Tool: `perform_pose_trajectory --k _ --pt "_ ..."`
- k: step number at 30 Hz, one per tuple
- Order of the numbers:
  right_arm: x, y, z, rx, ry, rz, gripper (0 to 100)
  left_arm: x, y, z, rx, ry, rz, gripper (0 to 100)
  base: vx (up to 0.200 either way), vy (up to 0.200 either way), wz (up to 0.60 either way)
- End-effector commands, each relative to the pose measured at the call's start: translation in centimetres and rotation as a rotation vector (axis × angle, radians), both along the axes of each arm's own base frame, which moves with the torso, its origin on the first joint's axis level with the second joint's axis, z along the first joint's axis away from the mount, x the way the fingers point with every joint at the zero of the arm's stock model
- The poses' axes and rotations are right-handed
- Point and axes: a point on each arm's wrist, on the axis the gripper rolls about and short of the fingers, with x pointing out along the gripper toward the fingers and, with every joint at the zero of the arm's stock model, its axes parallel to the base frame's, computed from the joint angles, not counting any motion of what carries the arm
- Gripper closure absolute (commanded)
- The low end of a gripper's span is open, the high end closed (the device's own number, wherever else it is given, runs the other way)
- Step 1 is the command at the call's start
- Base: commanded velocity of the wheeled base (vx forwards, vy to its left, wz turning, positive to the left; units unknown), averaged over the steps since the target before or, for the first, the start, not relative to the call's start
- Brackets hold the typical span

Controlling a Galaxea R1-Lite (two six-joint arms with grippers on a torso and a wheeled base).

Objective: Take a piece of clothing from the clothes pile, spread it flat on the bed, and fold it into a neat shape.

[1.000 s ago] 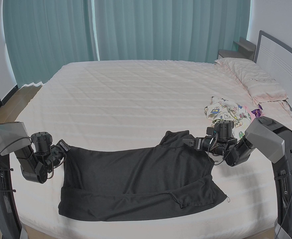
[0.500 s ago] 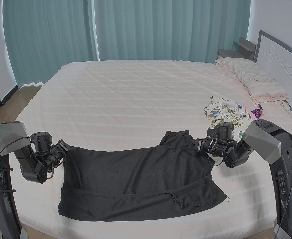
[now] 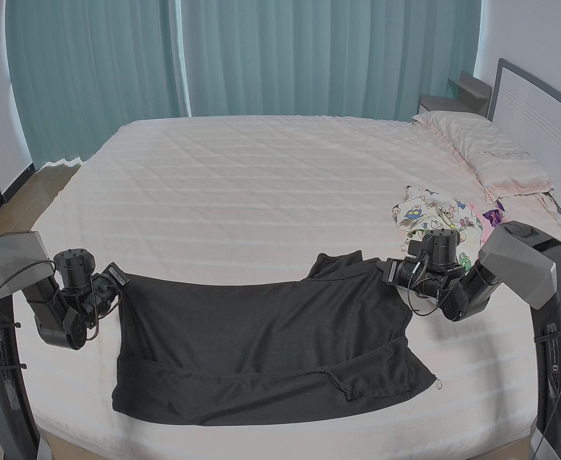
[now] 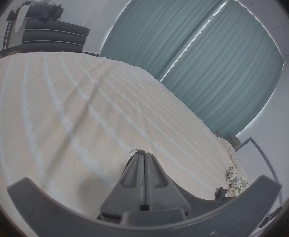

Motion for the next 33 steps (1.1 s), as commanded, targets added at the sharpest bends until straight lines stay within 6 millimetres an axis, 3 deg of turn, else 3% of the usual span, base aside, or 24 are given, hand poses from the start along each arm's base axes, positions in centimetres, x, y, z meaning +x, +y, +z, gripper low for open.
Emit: perform_pose_trajectory --k 1,8,16,21,33 --pt "-0.6 -0.3 0.9 0.002 -0.007 -0.006 100 -0.2 1.0 -0.1 0.017 0.005 0.020 100 0.000 0.000 0.00" --pt "-0.8 -0.8 1.1 0.004 -0.020 -0.020 100 -0.7 1.1 -0.2 0.016 0.022 0.024 100 0.000 0.000 0.00" --pt "-2.5 -1.1 1.7 0.006 -0.009 -0.016 100 -1.6 0.7 -0.1 0.051 0.015 0.002 100 0.000 0.000 0.00" --pt "-3.4 -1.8 2.8 0.008 -0.010 -0.021 100 -1.6 0.5 0.4 0.070 -0.005 -0.008 100 0.000 0.000 0.00" --pt "-6.3 -3.1 3.1 0.064 0.039 -0.033 100 -1.2 0.3 0.9 0.114 -0.025 -0.040 100 0.000 0.000 0.00"
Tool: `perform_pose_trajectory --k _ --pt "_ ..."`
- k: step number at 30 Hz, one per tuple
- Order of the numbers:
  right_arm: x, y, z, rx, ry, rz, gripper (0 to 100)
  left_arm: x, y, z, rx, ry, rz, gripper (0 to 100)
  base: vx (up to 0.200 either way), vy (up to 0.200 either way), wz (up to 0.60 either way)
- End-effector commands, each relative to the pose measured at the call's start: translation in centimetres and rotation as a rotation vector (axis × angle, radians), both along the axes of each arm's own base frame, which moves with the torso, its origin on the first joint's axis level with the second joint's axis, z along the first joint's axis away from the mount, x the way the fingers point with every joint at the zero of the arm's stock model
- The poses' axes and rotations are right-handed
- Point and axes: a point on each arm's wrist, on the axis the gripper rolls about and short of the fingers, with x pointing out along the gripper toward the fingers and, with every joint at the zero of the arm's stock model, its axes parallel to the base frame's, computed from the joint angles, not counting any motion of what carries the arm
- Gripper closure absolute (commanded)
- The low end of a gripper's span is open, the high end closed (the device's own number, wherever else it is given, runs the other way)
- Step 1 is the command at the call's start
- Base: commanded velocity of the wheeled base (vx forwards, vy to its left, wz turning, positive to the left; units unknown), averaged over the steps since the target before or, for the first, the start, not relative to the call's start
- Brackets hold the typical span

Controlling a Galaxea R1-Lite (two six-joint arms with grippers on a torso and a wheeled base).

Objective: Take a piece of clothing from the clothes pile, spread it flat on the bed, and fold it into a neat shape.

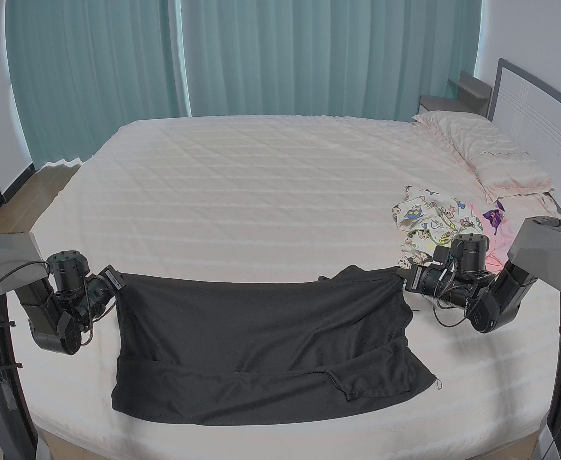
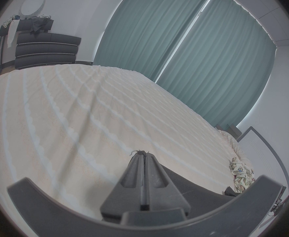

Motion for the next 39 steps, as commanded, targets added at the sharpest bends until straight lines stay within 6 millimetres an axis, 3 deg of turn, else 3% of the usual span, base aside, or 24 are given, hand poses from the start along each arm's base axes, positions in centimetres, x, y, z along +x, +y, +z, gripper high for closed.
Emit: perform_pose_trajectory --k 1,11,22,32,39 --pt "-0.9 -0.4 0.5 0.013 -0.003 -0.002 100 0.2 0.0 0.4 0.009 -0.015 -0.004 100 0.000 0.000 0.00" --pt "0.3 0.4 -0.3 0.025 -0.099 0.004 100 0.0 0.1 0.9 0.011 -0.027 0.004 100 0.000 0.000 0.00" --pt "1.2 0.1 0.3 0.030 -0.135 -0.008 100 0.3 0.2 1.2 0.035 -0.034 0.000 100 0.000 0.000 0.00" --pt "1.4 0.5 0.1 0.031 -0.135 -0.001 100 0.2 0.4 0.8 0.039 -0.021 0.007 100 0.000 0.000 0.00" --pt "0.4 0.0 0.9 0.029 -0.129 -0.005 100 -0.1 0.4 1.0 0.042 -0.018 0.008 100 0.000 0.000 0.00"
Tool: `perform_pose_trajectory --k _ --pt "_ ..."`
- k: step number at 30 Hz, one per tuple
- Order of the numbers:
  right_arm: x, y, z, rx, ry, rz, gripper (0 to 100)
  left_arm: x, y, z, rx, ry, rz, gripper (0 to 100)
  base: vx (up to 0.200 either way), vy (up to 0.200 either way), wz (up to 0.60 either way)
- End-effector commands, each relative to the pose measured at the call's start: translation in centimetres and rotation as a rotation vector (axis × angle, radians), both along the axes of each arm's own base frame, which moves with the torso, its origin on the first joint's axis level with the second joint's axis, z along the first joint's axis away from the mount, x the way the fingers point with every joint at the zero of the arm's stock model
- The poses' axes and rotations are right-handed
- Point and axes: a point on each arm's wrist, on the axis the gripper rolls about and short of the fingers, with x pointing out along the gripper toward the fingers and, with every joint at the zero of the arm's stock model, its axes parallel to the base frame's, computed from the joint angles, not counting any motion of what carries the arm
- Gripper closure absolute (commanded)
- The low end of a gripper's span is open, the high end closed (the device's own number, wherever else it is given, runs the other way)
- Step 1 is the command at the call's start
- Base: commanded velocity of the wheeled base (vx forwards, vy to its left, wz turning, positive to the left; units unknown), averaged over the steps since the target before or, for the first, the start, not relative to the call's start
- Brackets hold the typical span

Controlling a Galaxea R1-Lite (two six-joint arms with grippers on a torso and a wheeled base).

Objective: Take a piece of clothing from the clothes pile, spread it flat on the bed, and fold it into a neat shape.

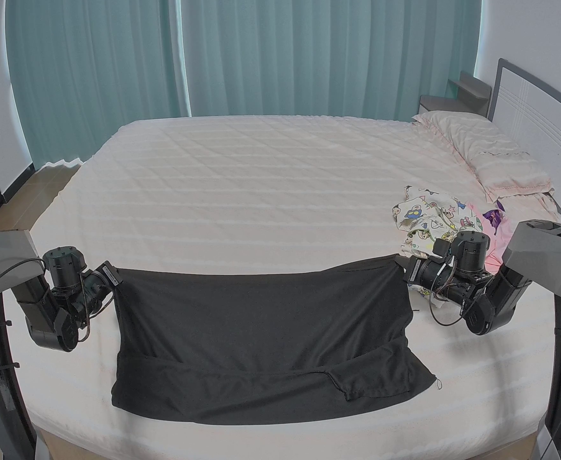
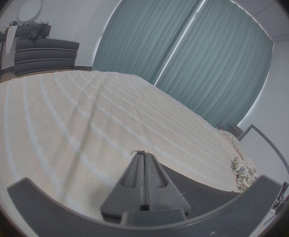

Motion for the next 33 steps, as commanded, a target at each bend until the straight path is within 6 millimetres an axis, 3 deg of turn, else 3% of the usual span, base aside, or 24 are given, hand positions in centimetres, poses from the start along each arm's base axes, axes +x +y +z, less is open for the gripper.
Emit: perform_pose_trajectory --k 1,15,28,33 --pt "-0.5 -0.3 0.6 0.000 -0.003 -0.003 100 -0.1 0.1 0.1 0.000 0.000 0.002 100 0.000 0.000 0.00" --pt "-4.1 -0.7 0.7 -0.009 0.034 0.001 100 -2.6 0.1 -0.3 0.095 0.072 -0.027 100 0.000 0.000 0.00" --pt "-8.2 -1.3 -1.5 -0.030 0.102 0.017 100 -5.0 0.6 -1.4 0.153 0.173 -0.042 100 0.000 0.000 0.00" --pt "-10.8 -1.7 -2.9 -0.046 0.183 0.076 100 -6.5 0.3 -2.6 0.157 0.249 -0.064 100 0.000 0.000 0.00"
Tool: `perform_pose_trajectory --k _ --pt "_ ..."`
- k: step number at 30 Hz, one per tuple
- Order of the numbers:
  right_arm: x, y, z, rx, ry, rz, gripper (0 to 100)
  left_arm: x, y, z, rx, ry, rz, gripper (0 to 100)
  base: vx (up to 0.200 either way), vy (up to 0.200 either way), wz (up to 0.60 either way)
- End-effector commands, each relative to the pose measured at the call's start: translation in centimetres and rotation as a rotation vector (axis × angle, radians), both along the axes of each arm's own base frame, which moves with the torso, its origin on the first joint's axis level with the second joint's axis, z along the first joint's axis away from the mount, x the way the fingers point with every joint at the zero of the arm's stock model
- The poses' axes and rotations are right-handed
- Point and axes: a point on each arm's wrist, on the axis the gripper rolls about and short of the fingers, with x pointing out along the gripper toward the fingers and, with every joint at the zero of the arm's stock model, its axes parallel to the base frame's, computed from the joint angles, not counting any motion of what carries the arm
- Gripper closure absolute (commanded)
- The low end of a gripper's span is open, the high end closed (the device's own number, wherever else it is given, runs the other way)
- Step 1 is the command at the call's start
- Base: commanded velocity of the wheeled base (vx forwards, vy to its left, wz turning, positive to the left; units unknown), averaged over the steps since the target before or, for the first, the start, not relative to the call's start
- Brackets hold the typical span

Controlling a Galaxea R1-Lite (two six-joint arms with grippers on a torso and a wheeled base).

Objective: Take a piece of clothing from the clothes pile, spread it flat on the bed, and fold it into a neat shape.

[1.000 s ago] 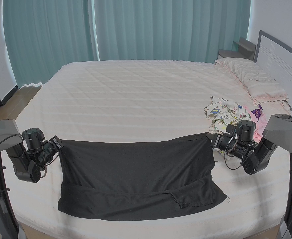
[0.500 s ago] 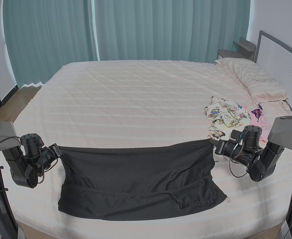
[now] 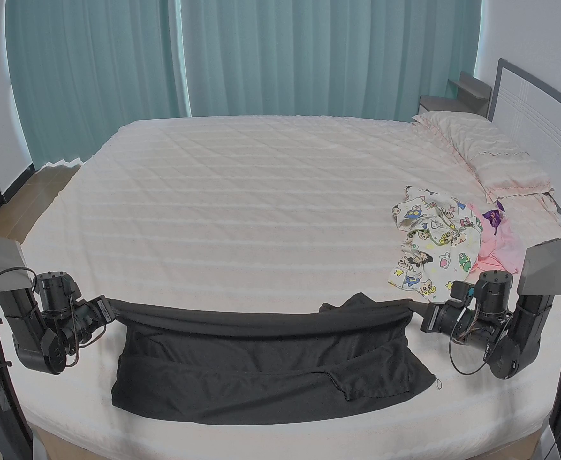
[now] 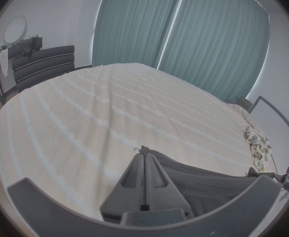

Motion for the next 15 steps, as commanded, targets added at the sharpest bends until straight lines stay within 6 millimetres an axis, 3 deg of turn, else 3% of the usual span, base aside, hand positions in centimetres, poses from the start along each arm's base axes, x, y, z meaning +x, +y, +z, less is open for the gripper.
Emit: perform_pose_trajectory --k 1,7,15 --pt "-2.0 -0.4 -1.4 -0.015 0.082 0.032 100 -1.4 -0.2 -1.3 0.002 0.081 -0.011 100 0.000 0.000 0.00" --pt "-3.2 -0.7 -3.3 -0.057 0.163 0.046 100 -3.2 -0.5 -3.7 0.006 0.209 -0.031 100 0.000 0.000 0.00" --pt "-3.9 -0.8 -5.3 -0.082 0.204 0.058 100 -3.7 -0.6 -5.8 0.011 0.287 -0.047 100 0.000 0.000 0.00"
